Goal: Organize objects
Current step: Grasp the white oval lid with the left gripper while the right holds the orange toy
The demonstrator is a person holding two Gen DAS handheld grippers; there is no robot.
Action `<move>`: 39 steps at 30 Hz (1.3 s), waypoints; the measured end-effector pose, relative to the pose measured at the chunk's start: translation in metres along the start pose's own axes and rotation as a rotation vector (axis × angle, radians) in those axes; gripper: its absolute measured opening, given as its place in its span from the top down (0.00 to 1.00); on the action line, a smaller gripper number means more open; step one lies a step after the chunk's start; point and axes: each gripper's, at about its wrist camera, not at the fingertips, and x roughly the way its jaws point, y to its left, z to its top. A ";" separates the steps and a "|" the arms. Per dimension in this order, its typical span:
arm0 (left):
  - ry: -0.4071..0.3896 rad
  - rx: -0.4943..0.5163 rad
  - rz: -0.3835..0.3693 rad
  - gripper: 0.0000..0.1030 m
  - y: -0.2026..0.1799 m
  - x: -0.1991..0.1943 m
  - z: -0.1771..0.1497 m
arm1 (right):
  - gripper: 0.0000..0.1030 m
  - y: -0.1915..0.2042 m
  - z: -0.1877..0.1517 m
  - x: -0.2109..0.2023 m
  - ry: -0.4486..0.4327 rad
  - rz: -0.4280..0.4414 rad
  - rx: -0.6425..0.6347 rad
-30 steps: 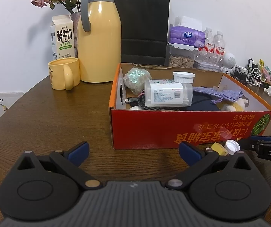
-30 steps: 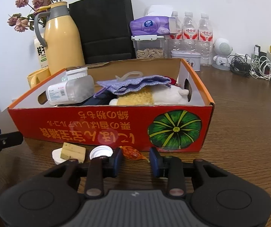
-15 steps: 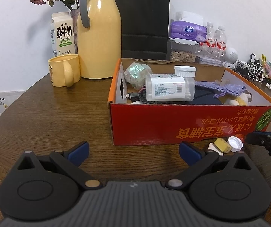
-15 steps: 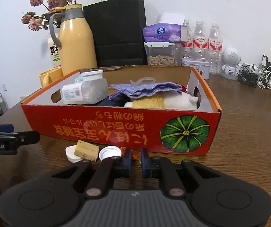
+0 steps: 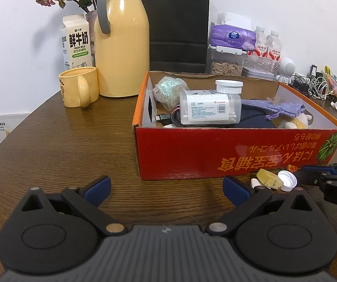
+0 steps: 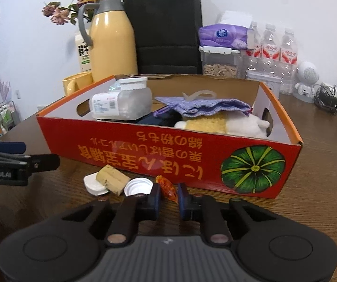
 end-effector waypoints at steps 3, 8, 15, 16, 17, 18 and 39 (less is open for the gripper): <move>0.000 0.002 0.000 0.00 -0.001 0.000 0.000 | 0.89 0.002 -0.001 -0.005 -0.023 -0.006 -0.009; 0.007 0.019 -0.004 0.00 -0.006 0.003 -0.002 | 0.90 -0.002 -0.001 -0.016 -0.064 -0.016 0.005; 0.015 0.062 -0.047 0.00 -0.025 0.004 -0.005 | 0.91 -0.010 -0.003 -0.030 -0.112 -0.048 0.018; 0.018 0.070 -0.053 0.00 -0.029 0.005 -0.005 | 0.91 -0.012 -0.004 -0.032 -0.115 -0.048 0.021; 0.020 0.077 -0.058 0.00 -0.033 0.005 -0.005 | 0.91 -0.013 -0.004 -0.033 -0.117 -0.048 0.024; 0.023 0.083 -0.063 0.00 -0.037 0.006 -0.005 | 0.91 -0.015 -0.005 -0.034 -0.120 -0.049 0.026; 0.044 0.166 -0.196 0.72 -0.079 0.018 -0.007 | 0.91 -0.023 -0.010 -0.045 -0.138 -0.048 0.036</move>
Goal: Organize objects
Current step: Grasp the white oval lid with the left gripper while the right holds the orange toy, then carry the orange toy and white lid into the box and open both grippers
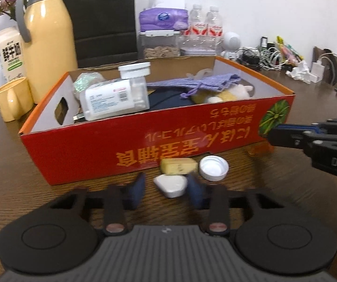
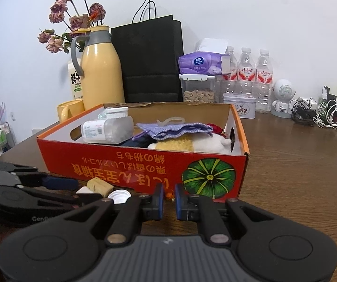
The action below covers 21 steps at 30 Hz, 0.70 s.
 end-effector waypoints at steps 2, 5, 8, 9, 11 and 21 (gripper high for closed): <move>-0.004 0.006 -0.002 0.72 -0.001 -0.001 -0.001 | 0.91 0.000 -0.001 0.000 0.002 -0.002 -0.002; -0.014 0.001 -0.004 0.72 0.000 -0.004 -0.001 | 0.91 0.001 -0.001 0.001 0.005 -0.005 -0.007; -0.030 -0.002 0.001 0.72 0.000 -0.008 -0.002 | 0.91 0.002 -0.002 0.002 0.008 -0.005 -0.012; -0.033 -0.003 0.004 0.72 0.000 -0.009 -0.002 | 0.91 0.002 -0.002 0.002 0.010 -0.005 -0.013; -0.040 -0.003 0.010 0.72 0.000 -0.012 -0.003 | 0.91 0.002 -0.002 0.003 0.017 -0.006 -0.012; -0.048 -0.030 0.037 0.72 0.006 -0.019 -0.005 | 0.55 0.001 -0.005 0.018 0.093 -0.001 -0.004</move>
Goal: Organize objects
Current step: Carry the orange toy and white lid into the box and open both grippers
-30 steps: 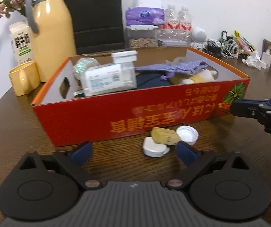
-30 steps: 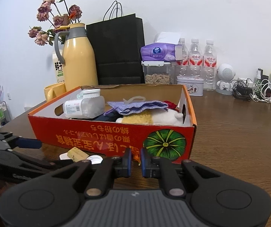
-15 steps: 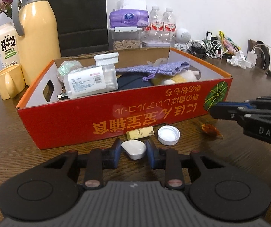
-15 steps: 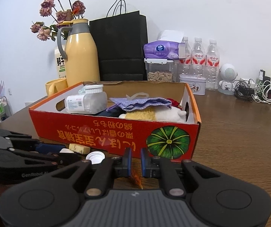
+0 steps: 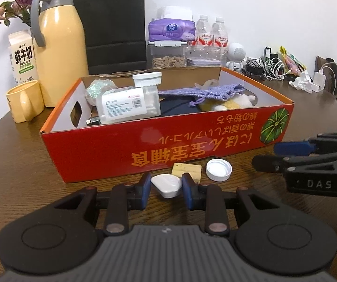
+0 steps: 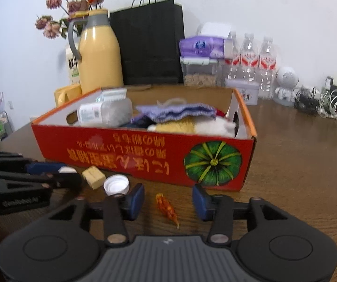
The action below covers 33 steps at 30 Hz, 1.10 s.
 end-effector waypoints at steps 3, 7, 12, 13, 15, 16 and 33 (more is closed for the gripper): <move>-0.003 -0.002 0.002 0.72 0.000 -0.001 0.000 | 0.56 -0.004 0.000 0.006 0.034 0.011 0.026; -0.004 -0.008 0.004 0.72 0.001 -0.002 -0.001 | 0.68 -0.002 -0.001 0.009 0.054 0.020 0.014; -0.013 -0.019 0.006 0.72 0.004 -0.007 -0.002 | 0.89 0.000 -0.001 0.008 0.054 0.027 0.005; -0.015 -0.023 0.006 0.72 0.005 -0.008 -0.002 | 0.89 0.001 -0.001 0.008 0.052 0.028 -0.003; -0.020 -0.033 0.008 0.72 0.008 -0.010 -0.003 | 0.89 0.004 -0.002 0.006 0.046 0.024 -0.015; -0.023 -0.037 0.008 0.72 0.009 -0.012 -0.004 | 0.89 0.005 -0.003 0.005 0.043 0.023 -0.019; -0.187 -0.057 0.043 0.72 0.024 -0.032 0.056 | 0.90 0.024 0.053 -0.024 -0.171 0.012 -0.082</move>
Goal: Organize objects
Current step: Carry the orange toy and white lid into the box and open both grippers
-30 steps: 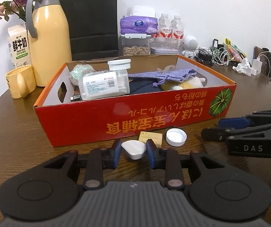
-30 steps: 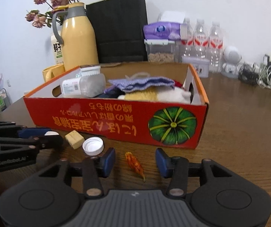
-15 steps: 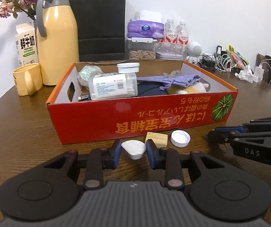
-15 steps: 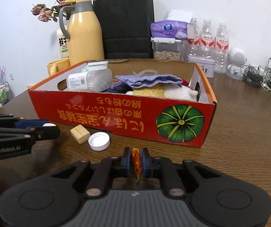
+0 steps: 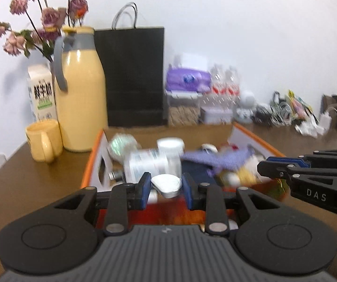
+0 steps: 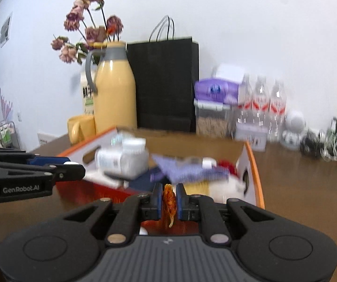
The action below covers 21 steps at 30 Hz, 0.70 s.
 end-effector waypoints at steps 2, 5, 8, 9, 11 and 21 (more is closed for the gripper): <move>-0.013 -0.013 0.017 0.72 0.003 0.009 0.011 | 0.90 0.000 0.013 0.010 -0.020 -0.008 -0.007; -0.028 -0.030 0.047 0.71 0.007 0.025 0.026 | 0.90 -0.001 0.030 0.025 -0.046 -0.018 -0.004; -0.033 -0.061 0.071 0.71 0.012 0.039 0.031 | 0.89 -0.002 0.041 0.042 -0.070 -0.049 -0.001; -0.035 -0.075 0.078 0.71 0.013 0.043 0.030 | 0.89 -0.004 0.043 0.047 -0.079 -0.068 0.005; -0.022 -0.084 0.086 0.71 0.016 0.052 0.027 | 0.89 -0.009 0.042 0.057 -0.082 -0.092 0.035; -0.018 -0.059 0.101 0.54 0.018 0.058 0.016 | 0.88 -0.018 0.025 0.072 -0.018 -0.060 0.068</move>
